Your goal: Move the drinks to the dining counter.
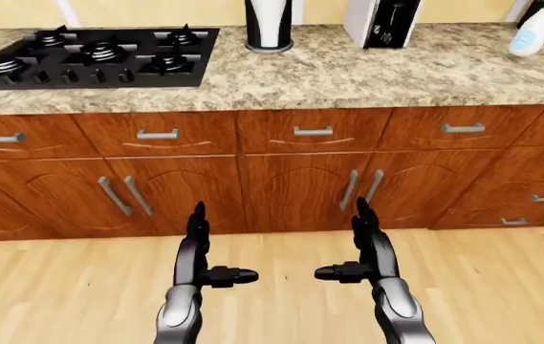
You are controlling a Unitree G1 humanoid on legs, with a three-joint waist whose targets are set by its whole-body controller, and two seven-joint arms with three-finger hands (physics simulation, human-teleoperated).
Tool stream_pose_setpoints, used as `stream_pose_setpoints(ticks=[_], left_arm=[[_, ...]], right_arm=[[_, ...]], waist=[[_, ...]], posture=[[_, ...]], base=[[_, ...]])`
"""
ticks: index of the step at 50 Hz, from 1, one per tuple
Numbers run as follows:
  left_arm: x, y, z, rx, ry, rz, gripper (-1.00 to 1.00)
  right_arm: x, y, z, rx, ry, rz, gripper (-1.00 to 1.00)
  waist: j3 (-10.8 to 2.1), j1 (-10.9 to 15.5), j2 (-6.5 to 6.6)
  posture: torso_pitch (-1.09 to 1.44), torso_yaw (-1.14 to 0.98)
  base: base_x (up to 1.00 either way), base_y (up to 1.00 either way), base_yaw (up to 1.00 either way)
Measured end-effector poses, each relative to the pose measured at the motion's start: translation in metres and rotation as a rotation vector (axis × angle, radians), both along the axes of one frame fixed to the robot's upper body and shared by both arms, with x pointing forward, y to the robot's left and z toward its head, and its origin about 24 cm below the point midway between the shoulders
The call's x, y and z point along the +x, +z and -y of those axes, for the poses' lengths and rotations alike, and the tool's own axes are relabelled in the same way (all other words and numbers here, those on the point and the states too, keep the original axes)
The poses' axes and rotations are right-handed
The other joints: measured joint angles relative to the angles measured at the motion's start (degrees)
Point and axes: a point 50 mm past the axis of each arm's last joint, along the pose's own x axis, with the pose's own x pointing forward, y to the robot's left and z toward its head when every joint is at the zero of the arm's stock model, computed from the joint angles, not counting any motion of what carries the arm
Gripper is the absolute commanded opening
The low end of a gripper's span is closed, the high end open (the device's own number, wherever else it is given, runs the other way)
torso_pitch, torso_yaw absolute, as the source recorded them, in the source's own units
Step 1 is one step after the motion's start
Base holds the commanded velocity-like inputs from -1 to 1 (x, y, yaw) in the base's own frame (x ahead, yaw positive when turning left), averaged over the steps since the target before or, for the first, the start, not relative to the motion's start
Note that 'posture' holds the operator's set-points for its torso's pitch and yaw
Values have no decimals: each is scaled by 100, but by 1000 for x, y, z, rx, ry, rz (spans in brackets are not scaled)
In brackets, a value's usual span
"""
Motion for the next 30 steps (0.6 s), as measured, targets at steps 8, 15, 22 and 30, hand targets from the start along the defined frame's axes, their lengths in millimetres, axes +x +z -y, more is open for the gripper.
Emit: stream_pose_setpoints(ticks=[8, 15, 22, 30], left_arm=[[-3, 10, 13, 28, -74, 54, 100], [-1, 20, 7, 19, -54, 60, 100], [7, 65, 6, 6, -88, 133, 100], [15, 123, 3, 10, -55, 230, 100]], right_arm=[[4, 19, -3, -22, 20, 103, 100], [3, 17, 2, -19, -10, 64, 100], [6, 59, -3, -47, 0, 164, 100], [7, 107, -5, -59, 4, 242, 100]], waist=[[-313, 32, -56], [-327, 48, -23], [-397, 54, -36], [-460, 53, -19]], posture=[[0, 0], [0, 0], [0, 0], [0, 0]], base=[[0, 0, 0], [0, 0, 0], [0, 0, 0], [0, -2, 0]])
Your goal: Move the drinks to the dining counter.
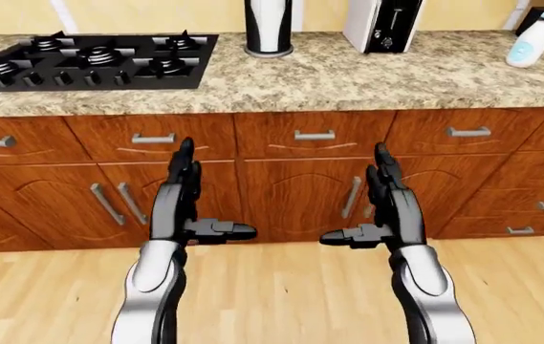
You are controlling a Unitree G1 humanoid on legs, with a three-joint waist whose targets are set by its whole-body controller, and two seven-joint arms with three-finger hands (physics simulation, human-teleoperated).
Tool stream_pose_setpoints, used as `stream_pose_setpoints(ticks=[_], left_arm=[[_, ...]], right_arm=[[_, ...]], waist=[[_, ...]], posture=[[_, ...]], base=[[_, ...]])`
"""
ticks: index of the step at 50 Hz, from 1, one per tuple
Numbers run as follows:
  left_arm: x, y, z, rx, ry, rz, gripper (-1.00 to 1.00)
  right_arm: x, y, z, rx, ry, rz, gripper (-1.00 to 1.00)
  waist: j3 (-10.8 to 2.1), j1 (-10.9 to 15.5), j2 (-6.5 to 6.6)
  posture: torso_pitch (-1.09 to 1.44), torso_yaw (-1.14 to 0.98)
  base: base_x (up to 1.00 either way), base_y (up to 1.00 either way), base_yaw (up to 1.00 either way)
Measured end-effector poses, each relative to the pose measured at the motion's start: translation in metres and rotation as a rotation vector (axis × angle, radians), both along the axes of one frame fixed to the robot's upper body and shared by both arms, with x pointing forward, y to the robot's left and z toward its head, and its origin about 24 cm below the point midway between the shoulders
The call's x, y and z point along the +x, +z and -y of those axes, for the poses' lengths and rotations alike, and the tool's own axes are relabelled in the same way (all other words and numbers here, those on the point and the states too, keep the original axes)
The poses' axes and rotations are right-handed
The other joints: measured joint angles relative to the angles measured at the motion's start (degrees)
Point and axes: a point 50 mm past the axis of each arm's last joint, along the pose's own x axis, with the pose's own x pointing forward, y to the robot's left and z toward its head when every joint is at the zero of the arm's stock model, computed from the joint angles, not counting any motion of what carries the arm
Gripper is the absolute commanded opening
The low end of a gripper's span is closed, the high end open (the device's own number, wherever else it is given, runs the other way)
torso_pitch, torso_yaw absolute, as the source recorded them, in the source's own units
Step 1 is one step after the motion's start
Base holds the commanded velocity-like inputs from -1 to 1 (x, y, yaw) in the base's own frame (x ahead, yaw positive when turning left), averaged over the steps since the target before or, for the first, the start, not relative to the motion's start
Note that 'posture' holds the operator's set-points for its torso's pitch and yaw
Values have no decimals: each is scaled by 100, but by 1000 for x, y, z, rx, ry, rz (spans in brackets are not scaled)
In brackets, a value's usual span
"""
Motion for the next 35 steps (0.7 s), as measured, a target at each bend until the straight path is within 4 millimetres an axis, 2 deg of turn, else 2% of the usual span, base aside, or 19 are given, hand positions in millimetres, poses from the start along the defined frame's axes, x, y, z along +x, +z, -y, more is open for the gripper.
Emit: stream_pose_setpoints(ticks=[2, 3, 5, 7, 11, 14, 16, 17, 18, 19, 21, 22, 23, 26, 28, 31, 33, 35], left_arm=[[3, -1, -1, 5, 10, -15, 100], [4, -3, -2, 7, 17, -27, 100], [4, -6, -5, 10, 32, -52, 100], [4, -4, -5, 10, 35, -50, 100], [1, 10, -6, 1, 34, 0, 100], [2, 12, -7, -1, 41, 5, 100], [2, 10, -8, -1, 44, -3, 100], [3, 9, -8, -1, 44, -5, 100], [3, 9, -8, -1, 41, -3, 100], [4, 7, -4, -11, 30, -11, 100], [4, 2, 2, -17, -2, -38, 100], [4, 0, 3, -18, -10, -42, 100], [4, 0, 4, -18, -12, -41, 100], [4, 5, 1, -15, 1, -20, 100], [3, 8, -1, -13, 9, 0, 100], [3, 12, -3, -8, 20, 25, 100], [3, 5, -6, -9, 36, -4, 100], [3, -1, -7, -9, 43, -37, 100]], right_arm=[[2, 3, -1, 7, 11, -14, 100], [2, 4, -2, 11, 16, -21, 100], [2, 6, -4, 16, 25, -26, 100], [1, 8, -3, 15, 28, -26, 100], [1, 7, -5, 15, 40, -25, 100], [2, 5, -7, 19, 52, -32, 100], [2, 7, -8, 20, 55, -29, 100], [2, 8, -8, 20, 56, -23, 100], [1, 10, -7, 19, 54, -15, 100], [2, 9, -4, 11, 43, -20, 100], [1, 2, 2, 7, 9, -47, 100], [2, 1, 4, 5, -1, -49, 100], [2, 2, 4, 3, -2, -46, 100], [2, 6, 0, 6, 14, -27, 100], [2, 7, -2, 9, 25, -23, 100], [2, 9, -3, 14, 33, -9, 100], [2, 2, -6, 21, 45, -36, 100], [1, -4, -6, 22, 47, -67, 100]], waist=[[42, 27, 63], [93, 45, 177], [103, 65, 354], [92, 78, 361], [178, 123, 207], [203, 177, 45], [192, 193, -103], [166, 186, -217], [120, 160, -391], [134, 79, -335], [176, -9, -382], [174, -28, -373], [177, -22, -305], [269, 10, -16], [314, 16, 106], [280, 75, 278], [273, 137, 282], [166, 143, 325]], posture=[[0, 0], [0, 0], [0, 0], [0, 0], [0, 0], [0, 0], [0, 0], [0, 0], [0, 0], [0, 0], [0, 0], [0, 0], [0, 0], [0, 0], [0, 0], [0, 0], [0, 0], [0, 0]], base=[[0, -50, 0], [0, -59, 0], [0, -64, 0], [0, -66, 0], [0, -80, 0], [0, -81, 0], [0, -80, 0], [0, -80, 0], [0, -80, 0], [0, -80, 0], [0, -80, 0], [0, -80, 0], [0, -80, 0], [0, -80, 0], [0, -80, 0], [0, -81, 0], [0, -80, 0], [0, -80, 0]])
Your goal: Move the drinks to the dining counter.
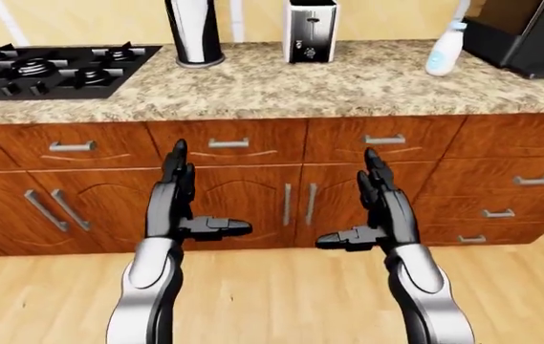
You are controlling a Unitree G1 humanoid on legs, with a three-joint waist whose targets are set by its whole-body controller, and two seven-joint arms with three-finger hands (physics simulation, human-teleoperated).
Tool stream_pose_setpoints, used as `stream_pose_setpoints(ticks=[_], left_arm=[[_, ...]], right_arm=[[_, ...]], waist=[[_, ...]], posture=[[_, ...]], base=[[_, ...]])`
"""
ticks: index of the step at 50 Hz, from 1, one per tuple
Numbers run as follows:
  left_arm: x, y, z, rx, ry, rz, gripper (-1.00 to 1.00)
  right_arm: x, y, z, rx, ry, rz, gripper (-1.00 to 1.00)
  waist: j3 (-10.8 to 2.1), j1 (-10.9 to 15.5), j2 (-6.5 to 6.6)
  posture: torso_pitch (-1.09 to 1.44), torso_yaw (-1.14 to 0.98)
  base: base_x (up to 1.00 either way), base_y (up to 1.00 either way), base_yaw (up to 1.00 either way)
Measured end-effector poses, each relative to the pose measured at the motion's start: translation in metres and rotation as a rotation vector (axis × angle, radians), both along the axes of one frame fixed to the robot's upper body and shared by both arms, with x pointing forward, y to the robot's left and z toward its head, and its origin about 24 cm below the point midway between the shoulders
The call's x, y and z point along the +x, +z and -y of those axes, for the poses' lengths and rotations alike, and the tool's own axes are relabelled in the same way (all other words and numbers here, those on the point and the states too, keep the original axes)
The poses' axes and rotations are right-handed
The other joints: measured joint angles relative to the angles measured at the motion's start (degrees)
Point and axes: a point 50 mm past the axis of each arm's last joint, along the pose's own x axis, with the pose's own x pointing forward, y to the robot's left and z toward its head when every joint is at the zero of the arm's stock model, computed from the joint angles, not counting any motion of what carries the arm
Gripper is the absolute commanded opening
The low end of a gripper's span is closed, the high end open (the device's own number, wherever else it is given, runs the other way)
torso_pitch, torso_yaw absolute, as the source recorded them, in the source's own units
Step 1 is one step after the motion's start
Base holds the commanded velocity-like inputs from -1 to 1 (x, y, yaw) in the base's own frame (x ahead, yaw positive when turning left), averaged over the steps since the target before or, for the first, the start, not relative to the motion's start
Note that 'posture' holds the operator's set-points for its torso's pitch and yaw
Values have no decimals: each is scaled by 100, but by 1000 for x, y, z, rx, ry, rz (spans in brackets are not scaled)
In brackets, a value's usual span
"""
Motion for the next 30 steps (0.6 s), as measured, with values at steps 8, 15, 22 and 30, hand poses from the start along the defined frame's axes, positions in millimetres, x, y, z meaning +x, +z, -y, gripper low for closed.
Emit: stream_pose_setpoints(ticks=[8, 15, 22, 30], left_arm=[[-2, 11, 10, -15, -37, 56, 100], [-2, 4, 7, -10, -33, 18, 100], [-2, 6, 5, -4, -23, 43, 100], [-3, 12, 4, 0, -14, 67, 100]], right_arm=[[0, 9, 5, -13, -22, 54, 100], [-2, 7, 5, -7, -30, 43, 100], [-2, 9, -1, 3, -3, 53, 100], [-4, 14, -1, 7, 3, 73, 100]], waist=[[45, -103, -585], [130, -103, -249], [114, 67, -60], [-5, 11, -530]], posture=[[0, 0], [0, 0], [0, 0], [0, 0]], base=[[0, -80, 0], [0, -78, 0], [0, -72, 0], [0, -69, 0]])
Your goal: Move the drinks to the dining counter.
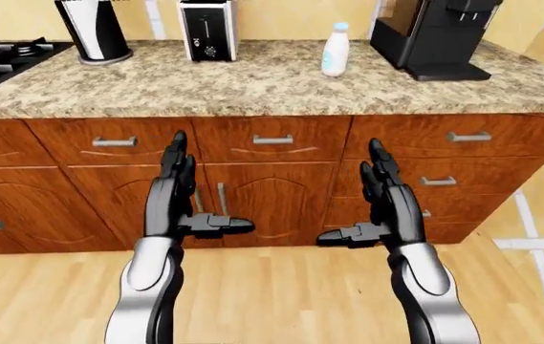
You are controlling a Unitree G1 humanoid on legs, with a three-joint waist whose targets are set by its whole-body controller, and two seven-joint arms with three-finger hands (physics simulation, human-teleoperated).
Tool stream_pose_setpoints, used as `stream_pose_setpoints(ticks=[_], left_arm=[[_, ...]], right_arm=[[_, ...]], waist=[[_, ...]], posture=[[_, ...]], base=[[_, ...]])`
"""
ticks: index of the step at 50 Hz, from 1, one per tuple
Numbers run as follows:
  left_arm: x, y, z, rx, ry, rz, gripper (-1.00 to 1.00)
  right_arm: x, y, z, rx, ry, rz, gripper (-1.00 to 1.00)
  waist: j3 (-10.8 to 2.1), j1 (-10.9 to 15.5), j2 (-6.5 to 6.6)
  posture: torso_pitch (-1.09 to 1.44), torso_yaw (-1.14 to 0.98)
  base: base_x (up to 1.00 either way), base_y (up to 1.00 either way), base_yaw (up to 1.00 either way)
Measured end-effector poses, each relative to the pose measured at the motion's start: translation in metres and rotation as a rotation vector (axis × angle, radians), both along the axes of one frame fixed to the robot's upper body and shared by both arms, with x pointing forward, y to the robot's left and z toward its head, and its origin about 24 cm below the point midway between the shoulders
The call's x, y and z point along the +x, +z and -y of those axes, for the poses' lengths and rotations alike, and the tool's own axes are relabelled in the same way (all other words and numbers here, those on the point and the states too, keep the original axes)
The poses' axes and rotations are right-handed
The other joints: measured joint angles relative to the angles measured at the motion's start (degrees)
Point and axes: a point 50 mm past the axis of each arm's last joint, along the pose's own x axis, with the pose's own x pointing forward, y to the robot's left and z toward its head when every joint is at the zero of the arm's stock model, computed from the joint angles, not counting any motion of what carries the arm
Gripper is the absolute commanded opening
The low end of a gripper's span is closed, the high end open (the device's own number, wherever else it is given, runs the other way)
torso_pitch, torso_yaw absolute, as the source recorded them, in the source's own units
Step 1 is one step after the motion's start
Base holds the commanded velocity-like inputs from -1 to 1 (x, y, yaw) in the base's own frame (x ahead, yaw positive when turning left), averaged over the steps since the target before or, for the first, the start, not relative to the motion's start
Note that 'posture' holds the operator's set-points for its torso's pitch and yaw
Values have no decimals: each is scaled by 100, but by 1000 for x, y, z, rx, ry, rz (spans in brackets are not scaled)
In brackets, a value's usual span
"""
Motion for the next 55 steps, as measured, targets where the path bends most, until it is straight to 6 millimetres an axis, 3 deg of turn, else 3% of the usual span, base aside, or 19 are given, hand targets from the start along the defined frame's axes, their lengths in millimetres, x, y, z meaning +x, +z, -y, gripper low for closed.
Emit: stream_pose_setpoints(ticks=[4, 7, 17, 32, 37, 48, 55], left_arm=[[1, -10, 11, -18, -52, -47, 100], [0, -12, 7, -16, -37, -64, 100], [-1, 6, 7, -13, -37, 4, 100], [0, 16, 4, -13, -33, 7, 100], [2, 18, 3, -13, -31, 10, 100], [4, 24, 1, -20, -27, 21, 100], [0, 41, 1, -17, -33, 61, 100]], right_arm=[[-1, -6, 10, -14, -47, -32, 100], [0, -5, 8, -11, -39, -25, 100], [-2, 4, 8, -20, -47, -10, 100], [-6, 27, 3, -29, -29, 34, 100], [-8, 32, 3, -30, -28, 42, 100], [-7, 38, 0, -21, -17, 53, 100], [-13, 55, 0, -17, -17, 100, 100]], waist=[[34, -194, -53], [62, -147, 133], [26, -276, 13], [168, -57, 126], [166, 3, 144], [180, 0, 51], [87, -89, 57]], posture=[[0, 0], [0, 0], [0, 0], [0, 0], [0, 0], [0, 0], [0, 0]], base=[[0, -72, 0], [0, -38, 0], [4, 0, 0], [30, 0, 0], [42, 0, 0], [52, 0, 0], [61, 0, 0]])
